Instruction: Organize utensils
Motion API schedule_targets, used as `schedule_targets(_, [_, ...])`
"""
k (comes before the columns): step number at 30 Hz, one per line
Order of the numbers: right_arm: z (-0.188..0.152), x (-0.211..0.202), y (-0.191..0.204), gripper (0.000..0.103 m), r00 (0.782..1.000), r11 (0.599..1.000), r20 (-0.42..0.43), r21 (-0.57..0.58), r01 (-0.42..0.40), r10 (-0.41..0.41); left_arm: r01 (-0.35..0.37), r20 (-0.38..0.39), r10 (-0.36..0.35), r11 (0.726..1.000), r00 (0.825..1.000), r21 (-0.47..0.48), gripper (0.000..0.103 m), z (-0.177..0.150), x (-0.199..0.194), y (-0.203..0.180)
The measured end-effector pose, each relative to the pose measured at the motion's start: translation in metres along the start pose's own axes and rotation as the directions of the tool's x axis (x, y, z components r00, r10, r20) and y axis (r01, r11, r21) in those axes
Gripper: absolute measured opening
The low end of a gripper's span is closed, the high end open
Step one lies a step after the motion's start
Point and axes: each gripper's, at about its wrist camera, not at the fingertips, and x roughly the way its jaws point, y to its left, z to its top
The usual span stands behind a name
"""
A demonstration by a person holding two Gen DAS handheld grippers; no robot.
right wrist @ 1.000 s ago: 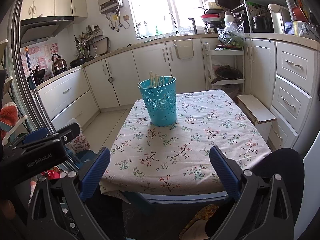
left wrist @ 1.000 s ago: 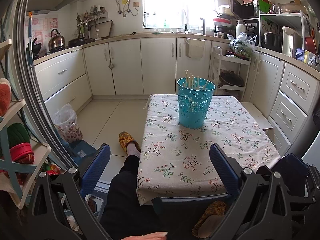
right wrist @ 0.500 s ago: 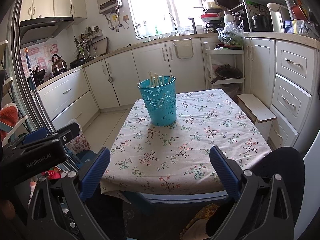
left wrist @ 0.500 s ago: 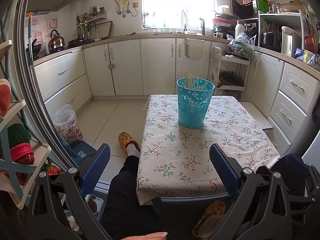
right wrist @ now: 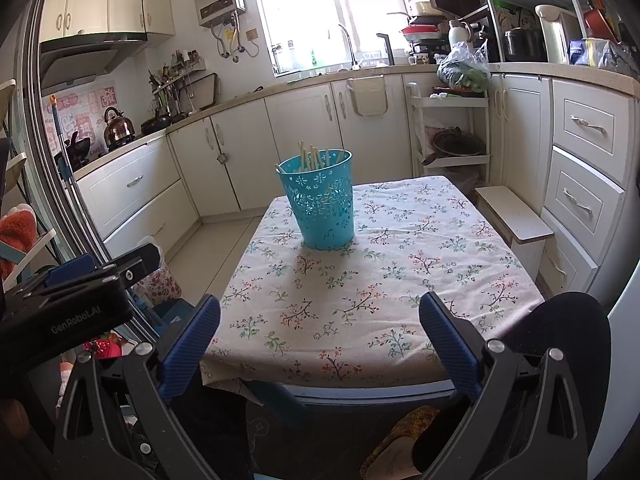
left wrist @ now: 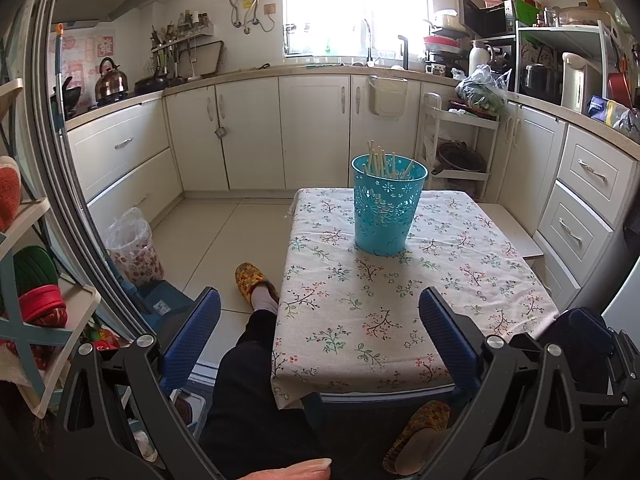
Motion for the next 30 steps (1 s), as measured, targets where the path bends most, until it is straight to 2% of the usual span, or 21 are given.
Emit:
schedule_targets(8, [-0.001, 0.001, -0.001, 0.095, 1.000, 1.000, -0.001, -0.001, -0.002, 0.002, 0.004, -0.003, -0.004, 1.000, 1.000, 0.001, 0.095, -0.001, 0.000, -0.002])
schedule_targets(11, [-0.002, 0.001, -0.001, 0.095, 1.000, 1.000, -0.002, -0.001, -0.002, 0.002, 0.035, -0.007, -0.035, 0.999, 0.999, 0.005, 0.095, -0.002, 0.000, -0.002])
schedule_targets(14, [-0.001, 0.001, -0.001, 0.095, 1.000, 1.000, -0.003, 0.002, -0.002, 0.002, 0.067, 0.033, -0.067, 0.998, 0.997, 0.012, 0.095, -0.005, -0.006, -0.002])
schedule_targets(18, [-0.004, 0.002, -0.003, 0.095, 1.000, 1.000, -0.001, 0.006, -0.001, 0.001, 0.032, 0.055, -0.033, 0.999, 0.998, 0.030, 0.095, -0.005, -0.009, -0.005])
schedule_targets(24, [-0.006, 0.002, -0.005, 0.095, 1.000, 1.000, 0.000, 0.006, -0.003, 0.003, 0.038, 0.000, -0.038, 0.999, 0.999, -0.005, 0.095, -0.003, 0.002, 0.002])
schedule_targets(30, [-0.005, 0.001, -0.006, 0.095, 1.000, 1.000, -0.002, 0.007, -0.002, 0.002, 0.035, -0.020, -0.036, 0.999, 0.999, -0.022, 0.095, -0.006, 0.007, 0.009])
